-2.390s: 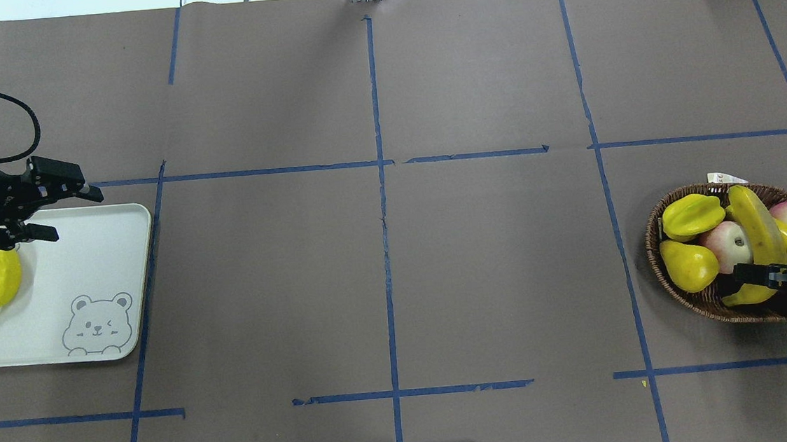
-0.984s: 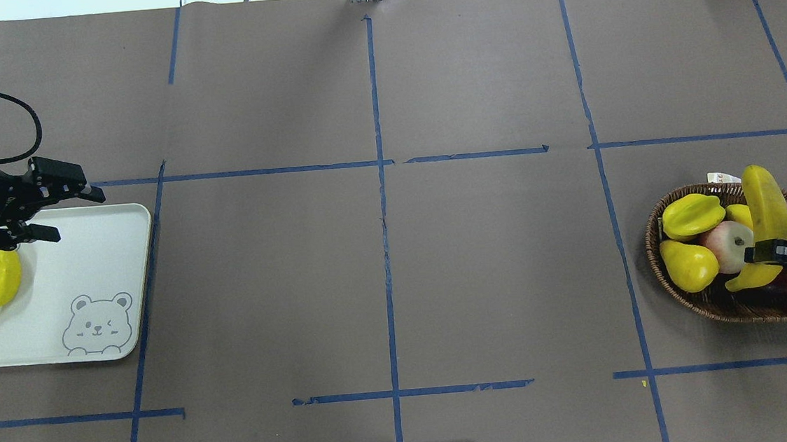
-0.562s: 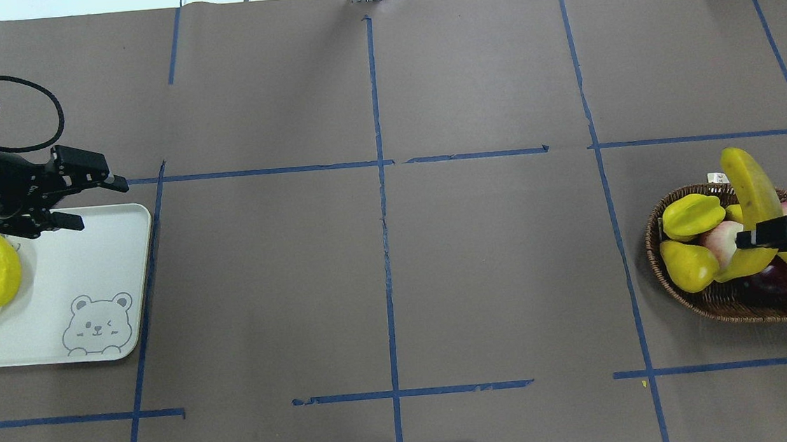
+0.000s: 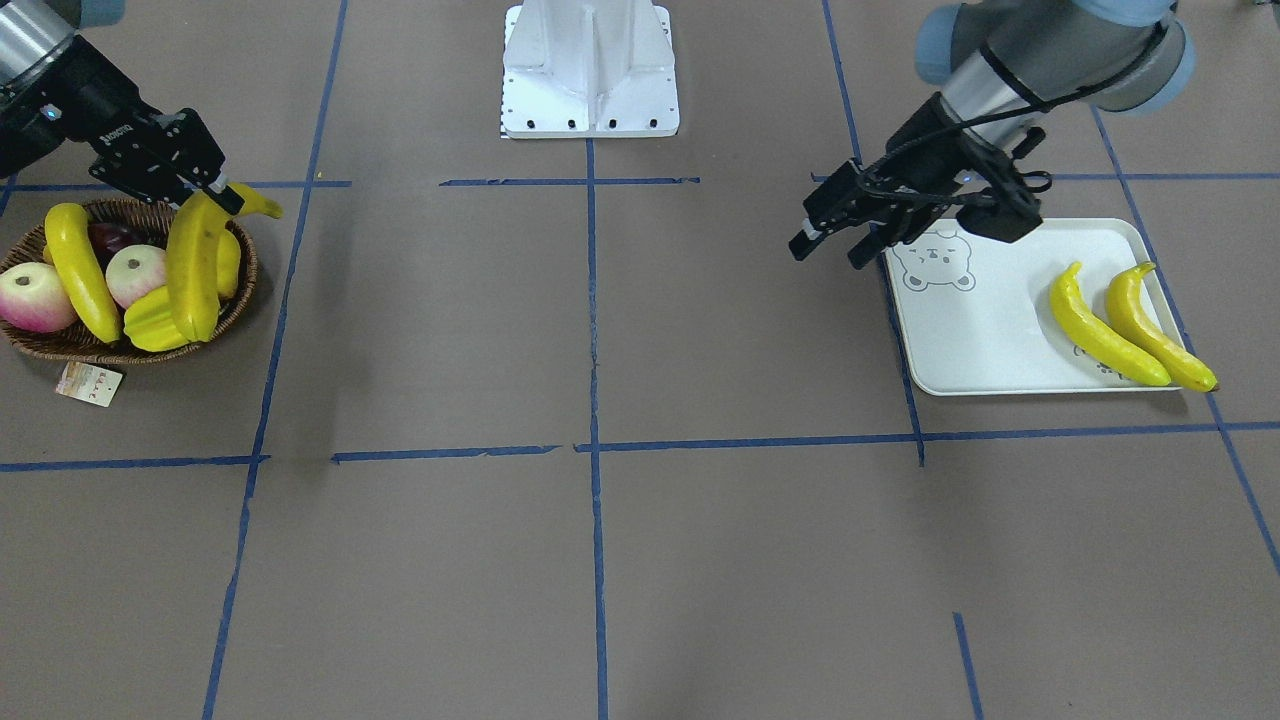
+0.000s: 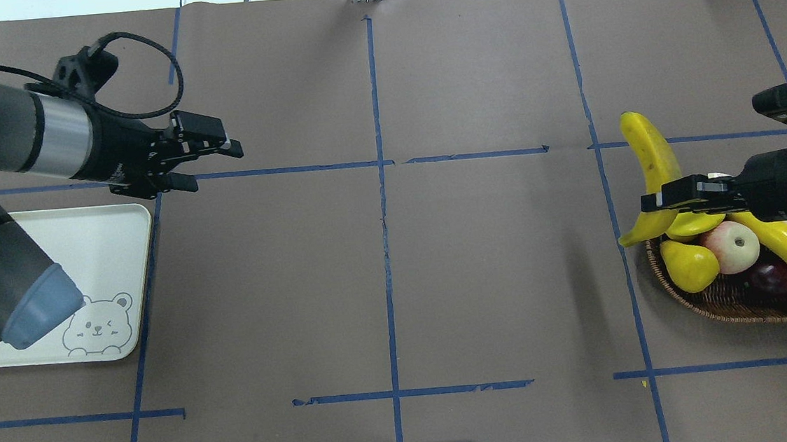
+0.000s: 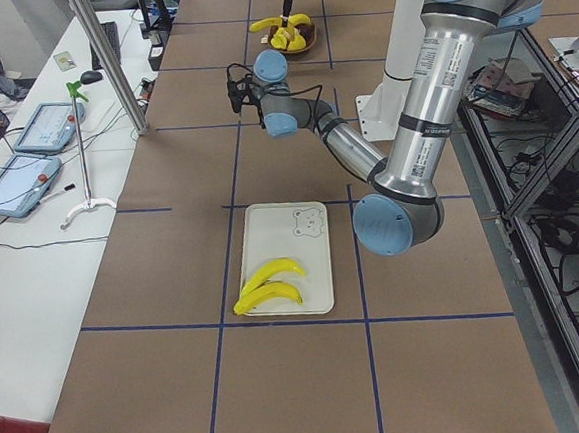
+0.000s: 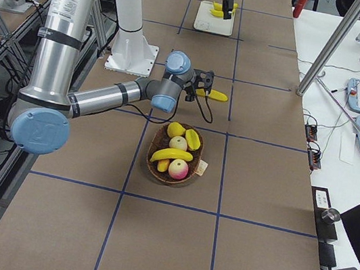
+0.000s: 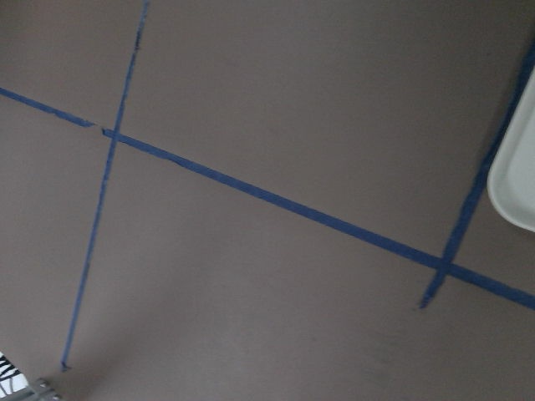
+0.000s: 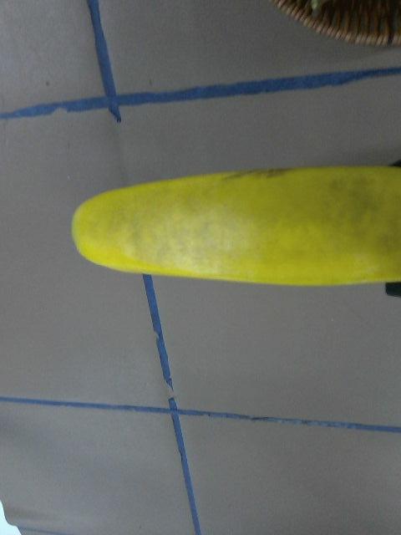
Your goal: Transfer all bananas from basket to plate
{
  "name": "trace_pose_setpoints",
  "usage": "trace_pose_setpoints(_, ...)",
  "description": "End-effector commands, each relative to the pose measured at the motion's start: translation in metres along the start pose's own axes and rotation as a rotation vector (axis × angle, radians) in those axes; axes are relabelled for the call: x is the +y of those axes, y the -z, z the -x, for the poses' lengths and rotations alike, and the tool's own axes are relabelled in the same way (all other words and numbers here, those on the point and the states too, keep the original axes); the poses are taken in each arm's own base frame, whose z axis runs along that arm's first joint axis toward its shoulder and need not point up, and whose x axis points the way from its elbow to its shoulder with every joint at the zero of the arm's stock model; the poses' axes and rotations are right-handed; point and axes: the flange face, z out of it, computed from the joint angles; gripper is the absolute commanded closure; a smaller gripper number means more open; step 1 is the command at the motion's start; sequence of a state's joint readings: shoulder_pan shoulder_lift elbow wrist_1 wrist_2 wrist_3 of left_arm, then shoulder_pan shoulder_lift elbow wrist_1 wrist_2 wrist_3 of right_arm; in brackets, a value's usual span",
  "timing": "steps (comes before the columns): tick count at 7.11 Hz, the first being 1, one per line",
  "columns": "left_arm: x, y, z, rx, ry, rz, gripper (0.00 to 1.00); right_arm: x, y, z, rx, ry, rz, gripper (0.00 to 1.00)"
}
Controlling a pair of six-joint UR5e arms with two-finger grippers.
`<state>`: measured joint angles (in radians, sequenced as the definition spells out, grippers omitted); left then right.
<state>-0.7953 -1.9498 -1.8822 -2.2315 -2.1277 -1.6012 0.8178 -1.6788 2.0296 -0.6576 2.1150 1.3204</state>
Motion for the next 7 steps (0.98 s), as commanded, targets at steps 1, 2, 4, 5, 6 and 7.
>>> trace_pose_setpoints(1, 0.019, -0.027, -0.054, 0.051, 0.077, 0.041, 0.0, -0.001, -0.05, 0.067, -0.102, -0.013, 0.052, 0.87)
trace_pose_setpoints(2, 0.025, -0.037, -0.076, 0.071, 0.089, 0.038, 0.0, 0.004, -0.067, 0.108, -0.158, -0.042, 0.053, 0.87)
trace_pose_setpoints(4, 0.041, -0.055, -0.107, 0.11, 0.094, 0.0, 0.0, 0.037, -0.103, 0.173, -0.242, -0.004, 0.037, 0.87)
trace_pose_setpoints(5, 0.043, -0.069, -0.123, 0.114, 0.122, 0.002, 0.01, 0.057, -0.119, 0.196, -0.267, 0.002, 0.008, 0.87)
trace_pose_setpoints(6, 0.039, -0.081, -0.13, 0.104, 0.161, 0.003, 0.01, 0.074, -0.13, 0.214, -0.289, 0.003, -0.017, 0.87)
trace_pose_setpoints(7, 0.037, -0.087, -0.128, 0.094, 0.179, 0.003, 0.05, 0.085, -0.134, 0.233, -0.316, 0.002, -0.044, 0.87)
